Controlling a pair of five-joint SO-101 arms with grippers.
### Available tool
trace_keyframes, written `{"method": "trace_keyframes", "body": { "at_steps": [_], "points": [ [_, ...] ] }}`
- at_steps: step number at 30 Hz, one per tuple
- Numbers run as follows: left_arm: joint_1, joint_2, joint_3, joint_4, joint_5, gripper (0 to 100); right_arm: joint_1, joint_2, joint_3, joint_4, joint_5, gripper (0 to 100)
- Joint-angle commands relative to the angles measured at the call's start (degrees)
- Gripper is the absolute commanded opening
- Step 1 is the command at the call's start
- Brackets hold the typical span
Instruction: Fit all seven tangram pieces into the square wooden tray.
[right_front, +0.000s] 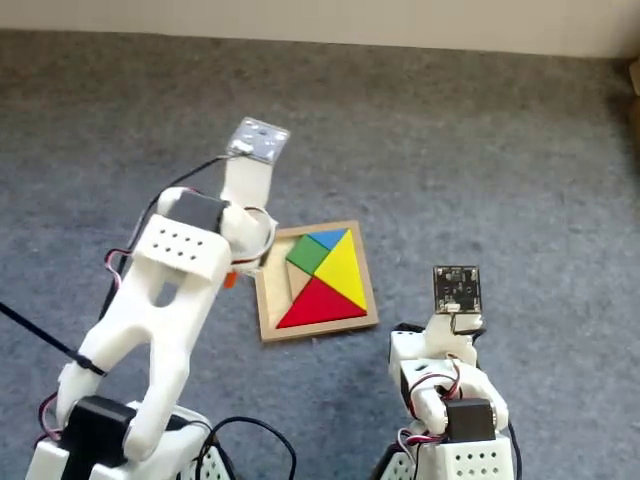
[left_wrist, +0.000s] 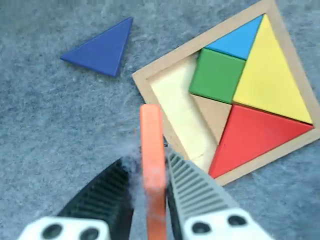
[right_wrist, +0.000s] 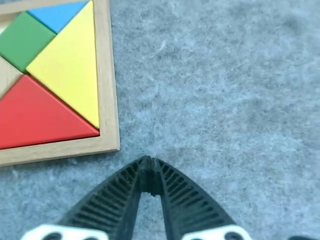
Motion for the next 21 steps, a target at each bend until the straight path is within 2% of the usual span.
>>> {"method": "trace_keyframes", "body": {
  "at_steps": [1, 3, 8, 12, 16, 21],
  "points": [
    [6.2, -3.4, -1.1, -1.7, 1.1, 1, 0.7, -0.9, 5.1, 0.0, -0.2, 0.4],
    [7.5, -3.8, -1.1, -3.0, 2.7, 1, 0.7, -0.9, 5.1, 0.0, -0.2, 0.4],
    [8.1, -3.6, -0.7, -7.0, 14.9, 1, 0.7, -0.9, 5.1, 0.0, -0.2, 0.4],
    [8.2, -3.5, 0.6, -12.9, 16.4, 1, 0.7, -0.9, 5.1, 0.0, -0.2, 0.4],
    [11.6, -3.6, 3.6, -17.2, 16.7, 1, 0.7, -0.9, 5.1, 0.0, -0.2, 0.4],
    [15.3, -3.5, 8.6, -22.2, 25.1, 1, 0.7, -0.9, 5.1, 0.0, -0.2, 0.4]
  ]
}}
